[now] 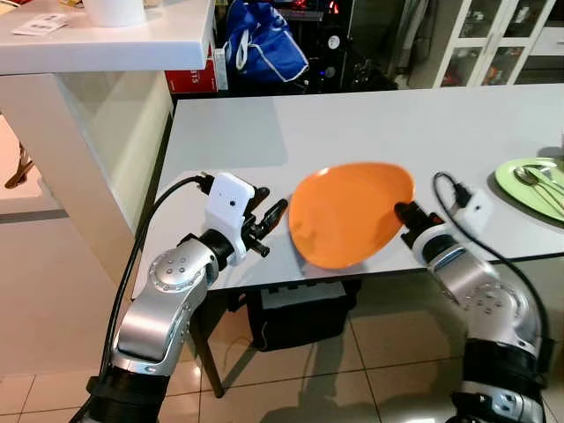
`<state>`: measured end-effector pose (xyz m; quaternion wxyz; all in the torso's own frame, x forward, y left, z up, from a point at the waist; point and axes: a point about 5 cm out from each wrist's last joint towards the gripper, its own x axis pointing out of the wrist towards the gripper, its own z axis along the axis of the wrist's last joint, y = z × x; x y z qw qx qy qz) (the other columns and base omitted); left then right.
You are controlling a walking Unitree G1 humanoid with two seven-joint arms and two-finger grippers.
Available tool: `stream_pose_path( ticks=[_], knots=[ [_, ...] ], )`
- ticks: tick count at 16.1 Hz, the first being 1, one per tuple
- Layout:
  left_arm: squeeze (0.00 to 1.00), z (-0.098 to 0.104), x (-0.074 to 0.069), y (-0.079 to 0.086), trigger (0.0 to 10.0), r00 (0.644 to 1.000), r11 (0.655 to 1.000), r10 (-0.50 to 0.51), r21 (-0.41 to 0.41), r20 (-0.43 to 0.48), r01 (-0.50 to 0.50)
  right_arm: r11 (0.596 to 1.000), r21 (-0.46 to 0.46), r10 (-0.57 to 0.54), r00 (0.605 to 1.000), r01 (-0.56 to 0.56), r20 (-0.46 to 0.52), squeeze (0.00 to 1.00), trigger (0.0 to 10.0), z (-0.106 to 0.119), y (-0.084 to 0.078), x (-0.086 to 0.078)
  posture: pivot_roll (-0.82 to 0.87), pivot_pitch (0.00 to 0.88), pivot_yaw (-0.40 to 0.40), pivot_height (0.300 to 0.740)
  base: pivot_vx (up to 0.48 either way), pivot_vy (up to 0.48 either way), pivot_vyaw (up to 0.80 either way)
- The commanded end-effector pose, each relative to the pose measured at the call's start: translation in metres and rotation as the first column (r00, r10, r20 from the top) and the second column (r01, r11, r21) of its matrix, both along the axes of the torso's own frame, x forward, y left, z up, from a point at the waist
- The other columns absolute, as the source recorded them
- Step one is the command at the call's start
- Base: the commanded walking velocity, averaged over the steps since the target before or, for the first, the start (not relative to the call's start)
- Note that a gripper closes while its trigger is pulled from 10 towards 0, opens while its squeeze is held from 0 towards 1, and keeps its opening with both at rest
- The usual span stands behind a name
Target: Setting the table
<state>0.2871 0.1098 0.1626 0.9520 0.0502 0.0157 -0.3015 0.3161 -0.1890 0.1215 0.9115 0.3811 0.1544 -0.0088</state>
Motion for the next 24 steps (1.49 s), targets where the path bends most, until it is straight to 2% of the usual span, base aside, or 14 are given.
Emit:
stream_pose_path(
  ticks=[1, 5, 10, 13, 14, 15, 16, 24],
  knots=[
    [0.00, 0.000, -0.003, -0.001, 10.0, 1.000, 1.000, -0.022, 0.005, -0.007, 0.022, 1.000, -0.022, -0.004, 0.998, 0.005, 0.060, 0.00, 10.0, 0.012, -0.001, 0.009, -0.01, 0.008, 0.009, 0.740, 0.000, 0.000, 0.00],
    [0.00, -0.001, -0.005, -0.002, 10.0, 0.999, 1.000, -0.029, 0.009, -0.019, 0.029, 0.998, -0.055, -0.034, 0.999, 0.035, 0.021, 0.00, 10.0, -0.005, -0.003, 0.018, -0.01, 0.015, 0.013, 0.740, 0.000, 0.000, 0.00],
    [0.00, -0.005, -0.007, -0.002, 10.0, 0.998, 0.999, -0.039, 0.028, -0.039, 0.040, 0.995, -0.076, -0.060, 0.998, 0.062, 0.026, 0.00, 10.0, -0.009, 0.000, 0.034, -0.01, 0.017, 0.010, 0.740, 0.000, 0.000, 0.00],
    [0.00, -0.005, -0.007, -0.001, 10.0, 0.999, 0.999, -0.037, 0.036, -0.039, 0.039, 0.996, -0.082, -0.039, 0.999, 0.040, 0.007, 0.00, 10.0, -0.013, 0.007, 0.036, 0.00, 0.018, 0.006, 0.740, 0.000, 0.000, 0.00],
    [0.00, -0.005, -0.008, -0.001, 10.0, 0.998, 0.999, -0.038, 0.038, -0.040, 0.040, 0.995, -0.099, -0.021, 1.000, 0.021, -0.001, 0.18, 10.0, -0.015, 0.009, 0.036, 0.00, 0.018, 0.006, 0.740, 0.000, 0.000, 0.00],
    [0.00, -0.005, -0.008, -0.001, 10.0, 0.998, 0.998, -0.039, 0.039, -0.041, 0.041, 0.994, -0.109, -0.016, 1.000, 0.015, -0.015, 0.69, 10.0, -0.017, 0.010, 0.035, 0.00, 0.017, 0.006, 0.740, 0.000, 0.000, 0.00],
    [0.00, -0.005, -0.008, -0.002, 10.0, 0.998, 0.998, -0.040, 0.040, -0.041, 0.042, 0.994, -0.113, -0.015, 1.000, 0.013, -0.019, 1.00, 10.0, -0.018, 0.009, 0.035, 0.00, 0.017, 0.006, 0.740, 0.000, 0.000, 0.00],
    [0.00, -0.006, -0.007, -0.007, 10.0, 0.998, 0.997, -0.055, 0.044, -0.041, 0.056, 0.980, -0.199, -0.022, 0.996, 0.003, -0.090, 1.00, 10.0, -0.031, 0.000, 0.031, -0.01, 0.000, 0.011, 0.740, 0.000, 0.000, 0.00]
  ],
)
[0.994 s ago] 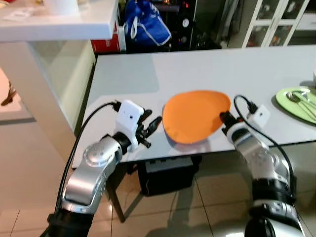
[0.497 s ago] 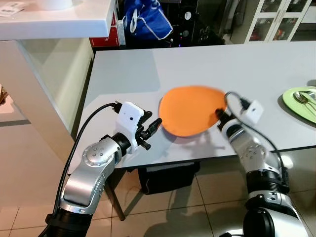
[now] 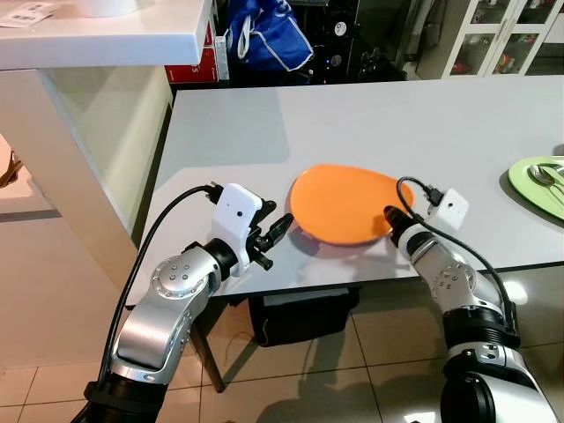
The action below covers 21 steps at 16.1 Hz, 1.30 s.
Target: Setting the table
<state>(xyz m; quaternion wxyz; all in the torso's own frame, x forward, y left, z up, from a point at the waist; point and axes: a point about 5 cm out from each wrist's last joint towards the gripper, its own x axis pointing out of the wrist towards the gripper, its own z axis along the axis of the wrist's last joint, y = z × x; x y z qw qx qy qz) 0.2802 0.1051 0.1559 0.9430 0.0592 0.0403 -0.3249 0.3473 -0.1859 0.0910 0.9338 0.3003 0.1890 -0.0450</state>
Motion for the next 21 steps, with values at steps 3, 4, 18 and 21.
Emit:
stream_pose_path(
  ticks=[3, 4, 18, 21],
  knots=[
    [0.00, 0.001, 0.001, -0.001, 10.0, 1.000, 1.000, 0.003, 0.019, 0.013, -0.003, 0.997, -0.080, 0.016, 0.998, -0.021, -0.061, 1.00, 10.0, -0.008, -0.004, -0.003, -0.01, 0.000, 0.011, 0.740, 0.000, 0.000, 0.00],
    [0.00, 0.001, 0.002, 0.000, 10.0, 1.000, 1.000, 0.008, 0.022, 0.014, -0.008, 0.992, -0.122, 0.034, 0.997, -0.042, -0.068, 1.00, 10.0, -0.011, -0.003, -0.003, -0.01, 0.002, 0.013, 0.740, 0.000, 0.000, 0.00],
    [0.00, 0.001, 0.010, 0.008, 10.0, 0.990, 0.991, 0.121, 0.044, 0.066, -0.124, 0.800, -0.600, 0.050, 0.993, 0.026, 0.110, 0.00, 10.0, -0.009, -0.004, 0.002, 0.00, 0.000, 0.011, 0.740, 0.000, 0.000, 0.00],
    [0.00, 0.000, 0.008, 0.006, 10.0, 0.990, 0.991, 0.124, 0.042, 0.065, -0.126, 0.786, -0.611, -0.001, 0.988, 0.096, 0.155, 0.00, 10.0, -0.009, -0.006, -0.001, 0.00, 0.000, 0.011, 0.740, 0.000, 0.000, 0.00]
  ],
)
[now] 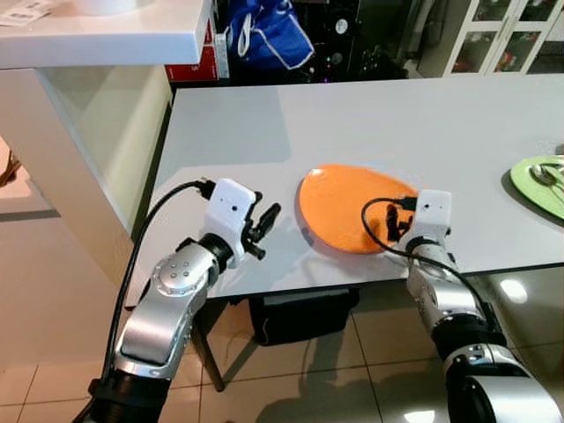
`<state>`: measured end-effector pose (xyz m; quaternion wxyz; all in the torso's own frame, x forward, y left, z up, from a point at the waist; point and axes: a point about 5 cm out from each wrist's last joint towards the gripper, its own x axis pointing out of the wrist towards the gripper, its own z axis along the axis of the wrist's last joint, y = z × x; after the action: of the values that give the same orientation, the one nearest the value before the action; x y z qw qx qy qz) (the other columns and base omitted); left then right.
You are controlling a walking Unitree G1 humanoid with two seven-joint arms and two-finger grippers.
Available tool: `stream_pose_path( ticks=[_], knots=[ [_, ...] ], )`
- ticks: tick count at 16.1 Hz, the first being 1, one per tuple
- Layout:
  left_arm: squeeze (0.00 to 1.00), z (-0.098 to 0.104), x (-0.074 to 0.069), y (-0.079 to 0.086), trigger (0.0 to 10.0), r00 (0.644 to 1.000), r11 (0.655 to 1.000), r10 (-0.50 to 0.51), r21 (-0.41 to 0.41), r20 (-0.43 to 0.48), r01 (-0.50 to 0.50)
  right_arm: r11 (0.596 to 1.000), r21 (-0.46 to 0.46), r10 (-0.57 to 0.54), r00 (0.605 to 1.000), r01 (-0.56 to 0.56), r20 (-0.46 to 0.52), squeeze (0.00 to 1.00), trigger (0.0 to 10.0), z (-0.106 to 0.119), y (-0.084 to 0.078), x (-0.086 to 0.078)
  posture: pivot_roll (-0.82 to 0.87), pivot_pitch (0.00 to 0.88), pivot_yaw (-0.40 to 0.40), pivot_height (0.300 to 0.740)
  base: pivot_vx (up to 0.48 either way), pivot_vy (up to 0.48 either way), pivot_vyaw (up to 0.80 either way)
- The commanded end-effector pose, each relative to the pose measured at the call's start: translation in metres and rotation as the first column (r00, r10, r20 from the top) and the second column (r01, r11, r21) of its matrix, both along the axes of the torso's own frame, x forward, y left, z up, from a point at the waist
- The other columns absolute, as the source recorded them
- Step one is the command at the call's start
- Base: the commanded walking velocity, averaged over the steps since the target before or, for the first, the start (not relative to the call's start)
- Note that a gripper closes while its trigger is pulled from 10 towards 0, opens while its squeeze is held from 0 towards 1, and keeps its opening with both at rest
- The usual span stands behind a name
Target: Setting the table
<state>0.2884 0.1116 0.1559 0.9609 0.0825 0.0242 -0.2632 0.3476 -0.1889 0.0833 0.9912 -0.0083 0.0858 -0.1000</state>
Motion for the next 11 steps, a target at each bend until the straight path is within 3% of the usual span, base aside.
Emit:
stream_pose_path(
  ticks=[1, 2, 3, 6, 9, 11],
  knots=[
    [0.00, -0.001, 0.000, 0.000, 10.0, 1.000, 1.000, 0.005, 0.011, 0.008, -0.005, 0.999, -0.018, -0.027, 0.999, 0.027, 0.019, 0.00, 10.0, -0.001, -0.004, -0.001, 0.00, 0.000, 0.012, 0.740, 0.000, 0.000, 0.00],
    [0.00, -0.001, 0.000, 0.001, 10.0, 1.000, 1.000, 0.010, 0.015, 0.009, -0.011, 0.999, -0.035, -0.038, 0.999, 0.040, 0.037, 0.00, 10.0, 0.000, -0.004, -0.001, 0.00, 0.000, 0.012, 0.740, 0.000, 0.000, 0.00],
    [0.00, 0.000, 0.001, 0.002, 10.0, 1.000, 1.000, 0.019, 0.017, 0.016, -0.020, 0.996, -0.057, -0.059, 0.991, 0.066, 0.120, 0.00, 10.0, 0.010, -0.006, 0.000, 0.00, 0.000, 0.012, 0.740, 0.000, 0.000, 0.00],
    [0.00, 0.004, 0.002, 0.006, 10.0, 0.998, 0.999, 0.052, 0.005, 0.043, -0.053, 0.999, -0.037, -0.020, 0.961, 0.032, 0.275, 0.00, 10.0, 0.033, 0.001, 0.003, 0.00, 0.000, 0.010, 0.740, 0.000, 0.000, 0.00],
    [0.00, 0.008, 0.005, 0.019, 10.0, 0.979, 0.982, 0.188, -0.004, 0.085, -0.188, 0.999, 0.008, -0.039, 0.916, 0.039, 0.399, 0.00, 10.0, 0.059, -0.003, -0.001, 0.01, 0.000, 0.006, 0.740, 0.000, 0.000, 0.00],
    [0.00, 0.015, 0.002, 0.027, 10.0, 0.957, 0.965, 0.262, -0.023, 0.127, -0.261, 0.997, 0.075, -0.003, 0.909, -0.031, 0.416, 0.00, 10.0, 0.072, -0.002, -0.015, 0.00, 0.000, 0.011, 0.740, 0.000, 0.000, 0.00]
  ],
)
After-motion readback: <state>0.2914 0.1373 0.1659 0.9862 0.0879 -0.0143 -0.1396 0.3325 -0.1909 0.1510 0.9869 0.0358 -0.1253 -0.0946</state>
